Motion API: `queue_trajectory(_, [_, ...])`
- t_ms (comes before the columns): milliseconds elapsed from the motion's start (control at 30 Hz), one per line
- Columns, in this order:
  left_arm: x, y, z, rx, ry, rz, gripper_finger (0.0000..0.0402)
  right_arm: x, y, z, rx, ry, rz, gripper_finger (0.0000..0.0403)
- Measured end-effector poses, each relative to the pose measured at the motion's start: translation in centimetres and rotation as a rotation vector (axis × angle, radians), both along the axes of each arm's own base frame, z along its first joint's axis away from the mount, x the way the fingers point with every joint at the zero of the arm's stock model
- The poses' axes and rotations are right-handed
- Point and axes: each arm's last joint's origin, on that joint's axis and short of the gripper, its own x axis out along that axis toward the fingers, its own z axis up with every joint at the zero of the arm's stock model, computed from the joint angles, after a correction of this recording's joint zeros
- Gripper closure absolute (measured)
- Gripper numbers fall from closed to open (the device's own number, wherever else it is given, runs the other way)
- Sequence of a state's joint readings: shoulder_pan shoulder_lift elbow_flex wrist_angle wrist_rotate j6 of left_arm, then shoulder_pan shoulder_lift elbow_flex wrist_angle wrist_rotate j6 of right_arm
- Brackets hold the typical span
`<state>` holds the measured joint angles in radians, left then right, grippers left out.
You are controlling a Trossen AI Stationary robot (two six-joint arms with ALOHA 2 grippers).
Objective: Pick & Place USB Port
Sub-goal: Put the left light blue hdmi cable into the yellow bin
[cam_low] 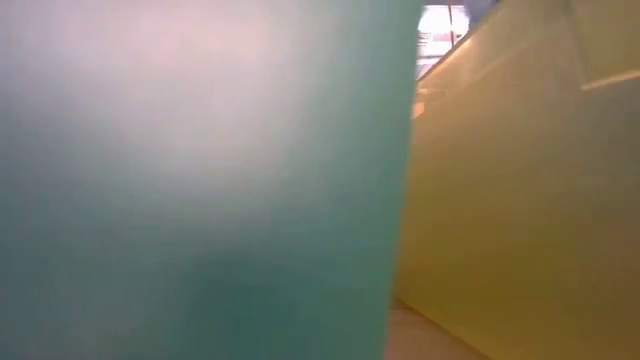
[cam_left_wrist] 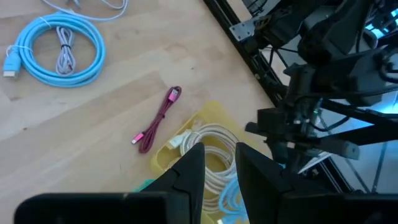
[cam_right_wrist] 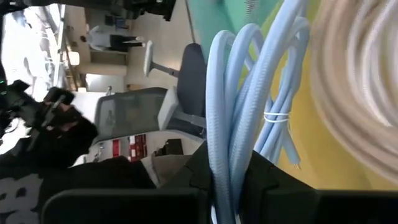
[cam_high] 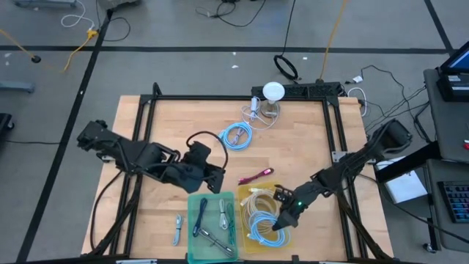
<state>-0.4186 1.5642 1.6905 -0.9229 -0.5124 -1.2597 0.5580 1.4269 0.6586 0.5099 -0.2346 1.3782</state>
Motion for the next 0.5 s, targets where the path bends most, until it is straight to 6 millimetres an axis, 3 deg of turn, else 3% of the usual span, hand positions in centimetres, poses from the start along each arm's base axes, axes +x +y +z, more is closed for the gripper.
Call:
queue_trajectory(333, [-0.2,-0.4,0.0,-0.004,-0.009,0.006,0.0309,0.1,0.0,-1.8,-0.088,0.069,0.003,0.0377])
queue_trajectory(500, [-0.2,-0.4,0.0,-0.005,-0.01,0.006,0.0309,0.1,-0.3,-1.9,-0.128,0.071,-0.03,0.0344])
